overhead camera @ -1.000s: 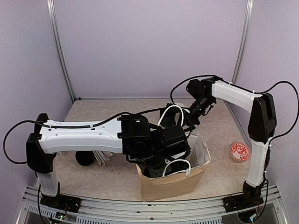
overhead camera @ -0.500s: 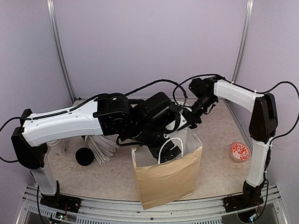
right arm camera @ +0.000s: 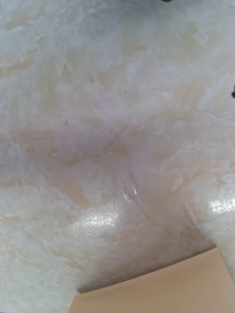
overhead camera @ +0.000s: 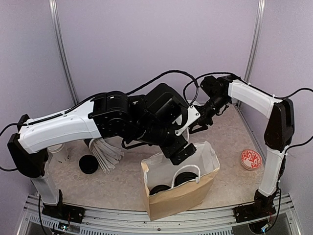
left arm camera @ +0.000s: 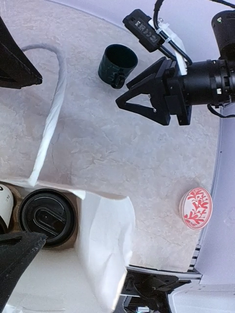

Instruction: Pack the takeout coffee

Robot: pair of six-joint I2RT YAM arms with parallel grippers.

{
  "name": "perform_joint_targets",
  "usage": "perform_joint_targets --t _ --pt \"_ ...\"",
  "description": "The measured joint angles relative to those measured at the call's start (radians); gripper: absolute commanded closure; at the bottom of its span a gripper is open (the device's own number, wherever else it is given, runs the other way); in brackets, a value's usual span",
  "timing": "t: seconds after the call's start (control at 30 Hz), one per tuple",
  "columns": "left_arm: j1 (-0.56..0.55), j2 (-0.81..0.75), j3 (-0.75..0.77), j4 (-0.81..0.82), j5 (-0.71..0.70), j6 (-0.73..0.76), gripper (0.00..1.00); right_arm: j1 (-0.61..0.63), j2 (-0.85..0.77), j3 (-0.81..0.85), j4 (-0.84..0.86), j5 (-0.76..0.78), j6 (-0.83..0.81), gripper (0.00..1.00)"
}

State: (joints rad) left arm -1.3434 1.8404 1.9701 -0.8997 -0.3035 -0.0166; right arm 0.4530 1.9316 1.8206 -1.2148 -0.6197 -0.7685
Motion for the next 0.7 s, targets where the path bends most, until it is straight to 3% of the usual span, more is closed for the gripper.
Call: perform_joint_targets --t 0.7 --pt "0.060 -0.126 0.031 0.108 0.078 0.034 0.01 -0.001 -0.066 0.002 0.000 0.024 0.035 0.51"
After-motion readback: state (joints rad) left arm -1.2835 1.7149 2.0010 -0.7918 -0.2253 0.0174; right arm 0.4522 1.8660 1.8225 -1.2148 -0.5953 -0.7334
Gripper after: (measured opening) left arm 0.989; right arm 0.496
